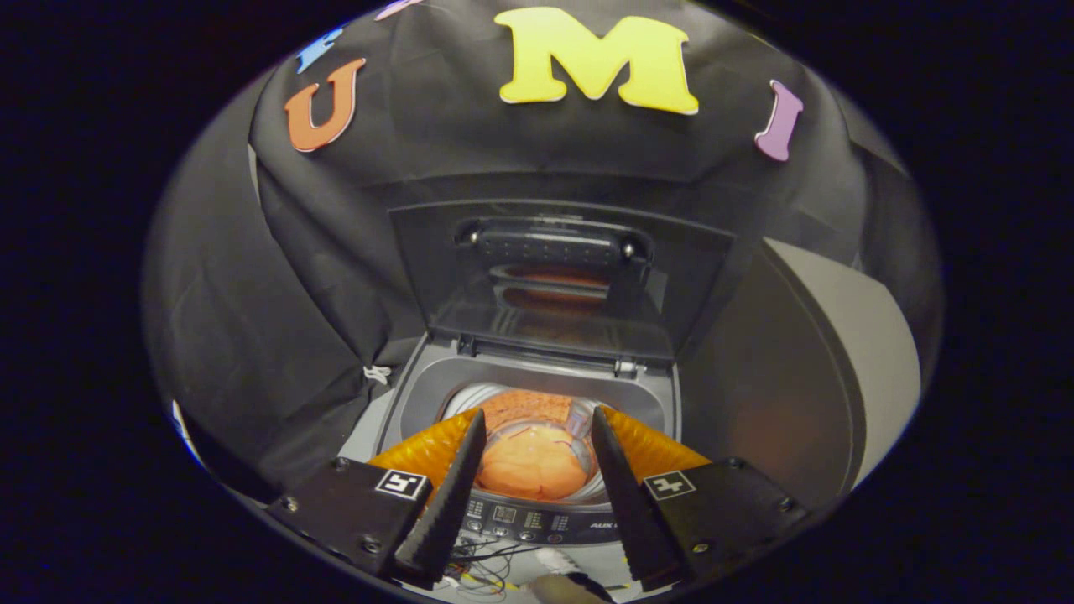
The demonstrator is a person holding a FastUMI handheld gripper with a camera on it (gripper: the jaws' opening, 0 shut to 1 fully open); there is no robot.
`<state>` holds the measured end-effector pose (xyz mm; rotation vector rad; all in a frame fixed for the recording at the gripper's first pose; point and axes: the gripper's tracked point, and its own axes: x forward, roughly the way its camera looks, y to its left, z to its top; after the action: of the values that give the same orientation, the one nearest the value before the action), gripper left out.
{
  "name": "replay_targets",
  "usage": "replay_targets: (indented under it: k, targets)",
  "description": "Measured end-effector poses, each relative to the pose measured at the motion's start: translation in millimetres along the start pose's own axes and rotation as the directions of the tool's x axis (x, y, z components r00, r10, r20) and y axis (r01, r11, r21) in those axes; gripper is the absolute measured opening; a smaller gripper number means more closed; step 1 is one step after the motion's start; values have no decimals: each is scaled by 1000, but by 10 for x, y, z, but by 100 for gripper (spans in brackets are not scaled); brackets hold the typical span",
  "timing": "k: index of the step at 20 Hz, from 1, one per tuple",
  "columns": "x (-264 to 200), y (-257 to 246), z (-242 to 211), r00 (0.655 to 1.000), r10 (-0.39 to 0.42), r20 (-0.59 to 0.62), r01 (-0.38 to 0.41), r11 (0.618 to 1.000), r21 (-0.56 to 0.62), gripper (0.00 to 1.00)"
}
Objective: Put the clothes into the washing machine and then close the washing machine lid.
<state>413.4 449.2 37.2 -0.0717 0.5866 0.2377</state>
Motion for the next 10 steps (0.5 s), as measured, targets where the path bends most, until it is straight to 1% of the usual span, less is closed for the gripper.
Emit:
replay_targets:
  k: [4,10]
  targets:
    - [-135,53,189,999,5,51,-5,1000,-7,80]
    - [-335,101,635,990,-13,144,17,999,-27,80]
